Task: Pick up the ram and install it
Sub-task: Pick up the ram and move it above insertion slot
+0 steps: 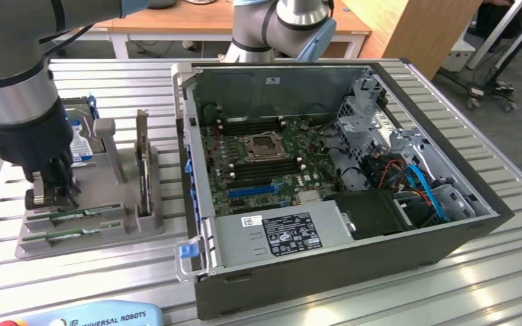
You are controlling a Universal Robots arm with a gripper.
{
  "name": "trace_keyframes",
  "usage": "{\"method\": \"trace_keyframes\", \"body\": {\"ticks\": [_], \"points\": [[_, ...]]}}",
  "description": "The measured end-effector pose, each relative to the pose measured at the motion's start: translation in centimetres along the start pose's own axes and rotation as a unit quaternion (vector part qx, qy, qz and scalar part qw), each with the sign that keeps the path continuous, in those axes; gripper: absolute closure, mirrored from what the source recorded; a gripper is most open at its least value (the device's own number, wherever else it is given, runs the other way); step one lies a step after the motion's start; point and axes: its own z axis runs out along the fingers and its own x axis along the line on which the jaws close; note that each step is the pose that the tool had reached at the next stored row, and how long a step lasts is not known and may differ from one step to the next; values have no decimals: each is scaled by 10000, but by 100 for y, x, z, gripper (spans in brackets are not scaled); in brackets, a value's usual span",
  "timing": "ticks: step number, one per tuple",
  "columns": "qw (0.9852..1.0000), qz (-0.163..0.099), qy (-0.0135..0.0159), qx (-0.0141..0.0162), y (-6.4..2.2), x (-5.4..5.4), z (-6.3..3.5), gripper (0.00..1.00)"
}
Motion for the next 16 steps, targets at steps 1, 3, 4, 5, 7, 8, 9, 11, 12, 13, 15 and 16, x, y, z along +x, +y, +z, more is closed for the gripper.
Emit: {"method": "trace_keyframes", "body": {"ticks": [1, 3, 4, 5, 7, 8, 9, 11, 12, 13, 15, 16], "points": [[10000, 0, 0, 0, -1, 1, 17, 70], [10000, 0, 0, 0, -2, 2, 53, 70], [10000, -1, 0, -1, -3, 3, 70, 70], [10000, 0, 0, 0, -4, 3, 85, 70], [10000, 0, 0, 0, -5, 3, 112, 70], [10000, 0, 0, 0, -5, 4, 125, 70], [10000, -1, 0, 0, -6, 4, 140, 70], [10000, 0, 0, 0, -7, 5, 166, 70], [10000, 0, 0, 0, -8, 5, 176, 70], [10000, 0, 1, -1, -7, 5, 175, 70], [10000, -2, 0, 0, -8, 19, 176, 70], [10000, 0, 1, 0, -6, 49, 175, 70]]}}
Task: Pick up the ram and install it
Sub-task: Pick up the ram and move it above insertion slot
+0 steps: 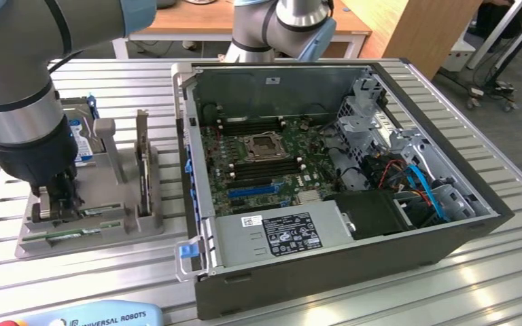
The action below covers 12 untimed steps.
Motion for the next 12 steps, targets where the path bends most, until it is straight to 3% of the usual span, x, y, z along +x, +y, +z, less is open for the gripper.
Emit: {"method": "trace_keyframes", "body": {"ticks": [4, 12], "points": [[10000, 0, 0, 0, -2, 46, 107, 70], [10000, 0, -2, 2, -4, 47, 134, 70]]}}
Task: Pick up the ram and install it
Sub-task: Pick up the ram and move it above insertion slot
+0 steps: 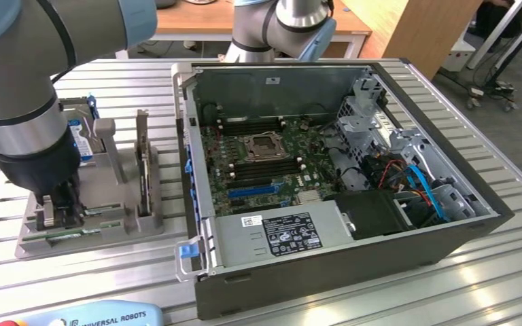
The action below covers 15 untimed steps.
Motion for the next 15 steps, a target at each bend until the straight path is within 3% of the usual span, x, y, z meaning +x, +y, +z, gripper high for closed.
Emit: {"method": "trace_keyframes", "body": {"ticks": [15], "points": [[10000, 0, 2, -2, -7, 5, 173, 70]]}}
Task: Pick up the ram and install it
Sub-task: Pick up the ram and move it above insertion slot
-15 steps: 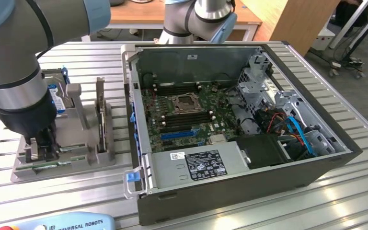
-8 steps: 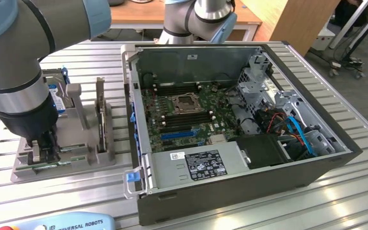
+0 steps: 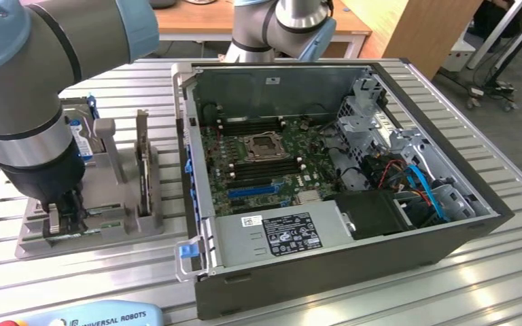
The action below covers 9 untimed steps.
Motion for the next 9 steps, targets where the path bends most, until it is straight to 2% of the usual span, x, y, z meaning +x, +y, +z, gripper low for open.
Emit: {"method": "trace_keyframes", "body": {"ticks": [5, 9], "points": [[10000, 0, 0, 0, -2, 2, 58, 70], [10000, 0, 1, -1, -2, 2, 65, 70]]}}
